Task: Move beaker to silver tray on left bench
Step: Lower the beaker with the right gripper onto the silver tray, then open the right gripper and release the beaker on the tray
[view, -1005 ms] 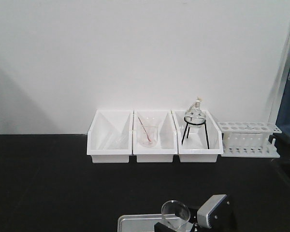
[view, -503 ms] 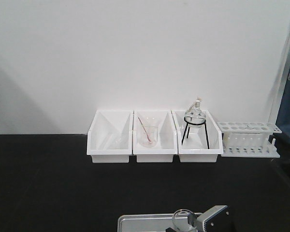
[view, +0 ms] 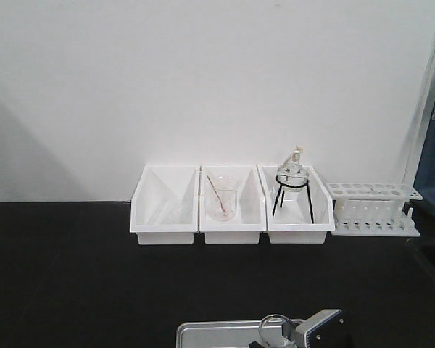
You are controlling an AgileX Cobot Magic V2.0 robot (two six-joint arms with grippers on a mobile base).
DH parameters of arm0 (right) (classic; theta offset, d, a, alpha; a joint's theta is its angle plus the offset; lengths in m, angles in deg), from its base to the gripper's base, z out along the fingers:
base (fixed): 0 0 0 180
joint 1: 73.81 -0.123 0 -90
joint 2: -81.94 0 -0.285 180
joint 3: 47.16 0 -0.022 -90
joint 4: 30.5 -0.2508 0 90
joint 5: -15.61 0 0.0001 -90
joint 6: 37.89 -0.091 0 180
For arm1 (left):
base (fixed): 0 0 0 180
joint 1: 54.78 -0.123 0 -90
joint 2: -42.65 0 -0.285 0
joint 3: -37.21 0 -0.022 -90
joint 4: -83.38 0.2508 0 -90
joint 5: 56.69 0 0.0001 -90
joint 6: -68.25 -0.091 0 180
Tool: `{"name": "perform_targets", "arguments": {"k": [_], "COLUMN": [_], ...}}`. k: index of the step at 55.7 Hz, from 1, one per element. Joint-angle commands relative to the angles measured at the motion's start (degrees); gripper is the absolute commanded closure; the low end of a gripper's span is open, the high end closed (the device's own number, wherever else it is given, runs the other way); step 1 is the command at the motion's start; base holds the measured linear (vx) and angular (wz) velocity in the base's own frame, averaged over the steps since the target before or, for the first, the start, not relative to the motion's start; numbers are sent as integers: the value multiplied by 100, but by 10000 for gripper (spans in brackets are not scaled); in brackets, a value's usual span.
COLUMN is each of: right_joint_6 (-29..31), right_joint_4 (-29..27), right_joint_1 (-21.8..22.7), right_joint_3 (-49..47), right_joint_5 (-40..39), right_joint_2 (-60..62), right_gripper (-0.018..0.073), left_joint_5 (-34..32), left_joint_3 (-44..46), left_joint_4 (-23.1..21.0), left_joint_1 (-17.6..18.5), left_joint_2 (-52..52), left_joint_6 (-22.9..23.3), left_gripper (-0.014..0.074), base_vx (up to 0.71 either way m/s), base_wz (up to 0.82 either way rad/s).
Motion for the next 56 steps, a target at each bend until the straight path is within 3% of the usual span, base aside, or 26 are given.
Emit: {"name": "perform_targets", "arguments": {"k": [1, 10, 16, 35, 47, 56], "right_joint_6": [64, 64, 64, 78, 340, 190], "right_joint_4": [-25, -25, -31, -31, -47, -35], "right_joint_1": [16, 16, 16, 16, 16, 16], "right_joint_3": [-112, -112, -112, -112, -112, -99], "right_joint_5": [-531, -531, -531, -798, -1041, -913], "right_joint_2": [252, 252, 252, 266, 1140, 1826], "right_gripper": [136, -1, -36, -34, -34, 63], "left_joint_5": [-442, -442, -442, -442, -442, -442], "left_joint_3": [-159, -159, -159, -159, -159, -159], "left_joint_4": [-43, -43, -43, -43, -43, -43], "left_joint_1": [28, 28, 28, 28, 28, 28], "left_joint_2": [93, 93, 93, 93, 93, 93], "left_joint_6": [32, 32, 32, 32, 32, 32], "left_gripper": [595, 595, 595, 595, 595, 595], "base_vx": [0, 0, 0, 0, 0, 0], "base_wz": [0, 0, 0, 0, 0, 0]}}
